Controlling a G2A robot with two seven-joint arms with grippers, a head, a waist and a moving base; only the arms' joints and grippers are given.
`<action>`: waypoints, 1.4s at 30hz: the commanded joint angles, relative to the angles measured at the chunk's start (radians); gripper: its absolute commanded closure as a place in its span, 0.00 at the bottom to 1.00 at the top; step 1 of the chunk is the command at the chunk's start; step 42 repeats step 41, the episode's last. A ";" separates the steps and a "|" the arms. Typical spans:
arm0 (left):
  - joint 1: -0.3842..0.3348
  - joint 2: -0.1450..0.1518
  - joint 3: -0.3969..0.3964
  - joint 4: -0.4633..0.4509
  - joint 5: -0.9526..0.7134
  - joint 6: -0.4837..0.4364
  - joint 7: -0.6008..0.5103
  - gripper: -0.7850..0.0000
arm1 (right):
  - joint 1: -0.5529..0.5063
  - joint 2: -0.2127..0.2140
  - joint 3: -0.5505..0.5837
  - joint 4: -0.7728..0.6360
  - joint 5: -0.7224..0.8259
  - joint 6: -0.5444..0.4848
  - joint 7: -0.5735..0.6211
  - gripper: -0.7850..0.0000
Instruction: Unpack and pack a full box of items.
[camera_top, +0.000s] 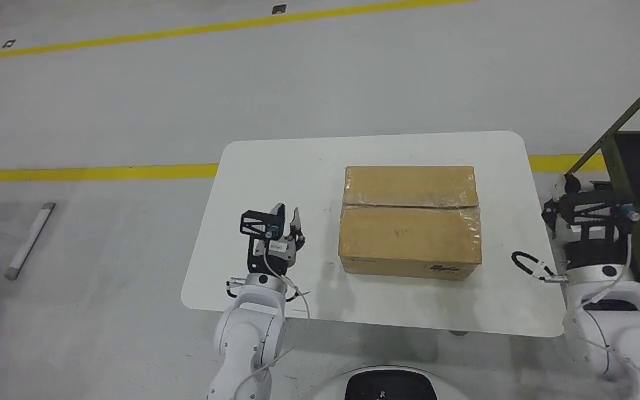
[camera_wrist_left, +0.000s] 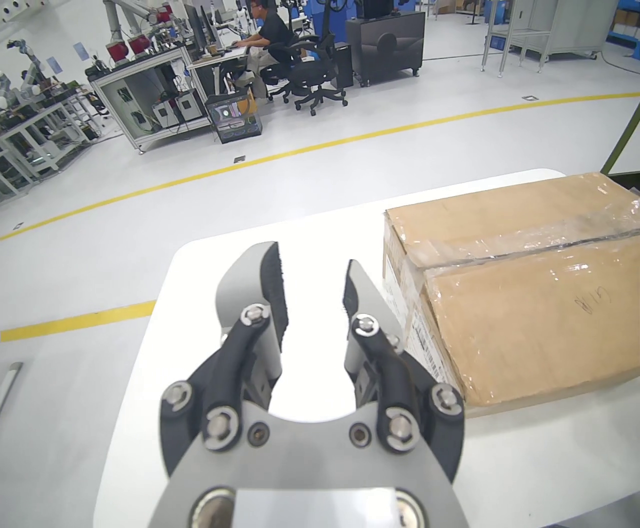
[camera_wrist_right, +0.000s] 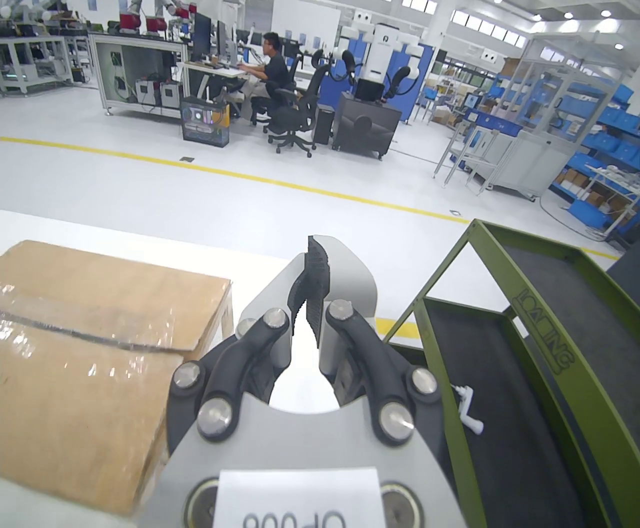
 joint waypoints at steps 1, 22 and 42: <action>0.004 0.000 0.007 0.001 0.008 0.012 -0.005 1.00 | -0.074 -0.003 0.019 -0.045 0.035 0.011 0.005 1.00; 0.021 -0.001 0.039 -0.010 0.028 0.070 -0.044 0.31 | -0.274 -0.014 0.041 -0.132 0.071 0.022 -0.035 0.26; 0.021 -0.001 0.039 -0.010 0.028 0.070 -0.044 0.00 | -0.274 -0.014 0.041 -0.132 0.071 0.022 -0.035 0.00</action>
